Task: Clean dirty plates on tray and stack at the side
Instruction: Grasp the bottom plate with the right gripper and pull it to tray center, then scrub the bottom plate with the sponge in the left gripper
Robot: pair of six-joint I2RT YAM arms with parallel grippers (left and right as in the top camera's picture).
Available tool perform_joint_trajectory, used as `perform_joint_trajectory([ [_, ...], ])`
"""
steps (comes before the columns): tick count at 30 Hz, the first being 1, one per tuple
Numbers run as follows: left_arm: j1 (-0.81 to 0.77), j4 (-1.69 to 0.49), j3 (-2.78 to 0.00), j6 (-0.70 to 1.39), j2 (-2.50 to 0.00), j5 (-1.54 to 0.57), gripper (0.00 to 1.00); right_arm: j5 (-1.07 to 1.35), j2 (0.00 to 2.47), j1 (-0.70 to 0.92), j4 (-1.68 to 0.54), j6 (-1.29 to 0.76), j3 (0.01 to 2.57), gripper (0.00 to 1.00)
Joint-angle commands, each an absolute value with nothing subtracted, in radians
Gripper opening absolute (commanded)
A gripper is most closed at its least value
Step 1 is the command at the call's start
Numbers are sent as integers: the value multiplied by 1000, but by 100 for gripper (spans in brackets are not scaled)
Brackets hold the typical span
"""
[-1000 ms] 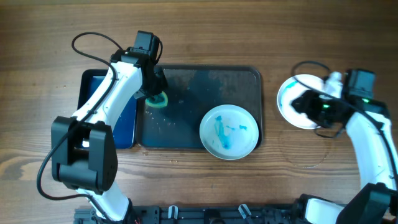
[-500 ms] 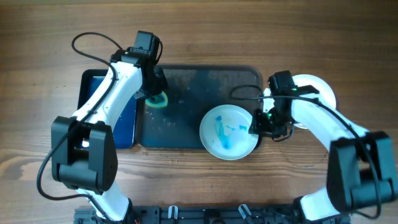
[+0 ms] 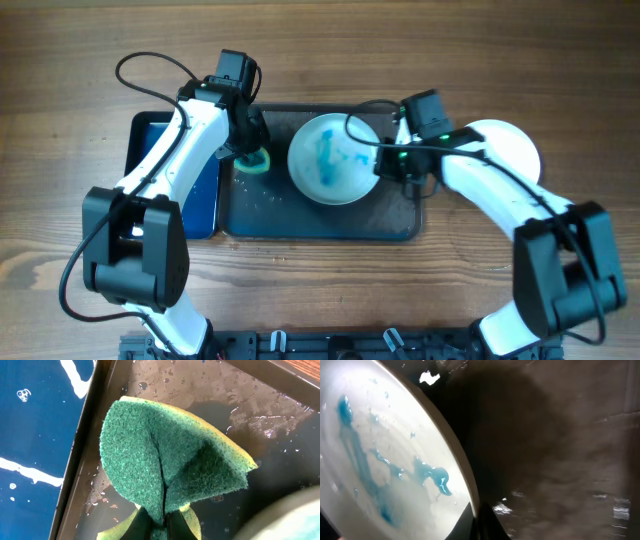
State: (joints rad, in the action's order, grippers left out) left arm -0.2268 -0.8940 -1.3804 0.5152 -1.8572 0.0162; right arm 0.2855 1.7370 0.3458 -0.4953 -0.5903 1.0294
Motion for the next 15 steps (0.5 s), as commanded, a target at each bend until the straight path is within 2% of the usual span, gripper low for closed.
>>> perform_joint_trajectory([
  [1,-221,-891,-1391,529,-1839,7,4,215,1816,452,-429,-758,1047,4],
  [4,-220,-891,-1391,529,-1839,7,4,249,1874,474,-355,-770,1048,6],
  [5,-220,-891,-1391,529,-1839,7,4,255,1876,474,-348,-770,1048,15],
  [6,-221,-891,-1391,529,-1839,-5,4,254,1876,474,-331,-758,1048,37],
  [7,-221,-891,-1391,529,-1839,-20,4,255,1876,472,-316,-745,1048,42],
  [9,-221,-891,-1391,529,-1839,-23,4,243,1878,442,-295,-725,1047,45],
  [10,-221,-891,-1391,529,-1839,-23,4,244,1884,429,-284,-714,1047,45],
  [13,-221,-888,-1390,529,-1839,-47,4,318,1932,410,-235,-706,1047,35],
  [15,-234,-873,-1390,529,-1845,-61,4,376,1964,411,-189,-707,1047,23],
])
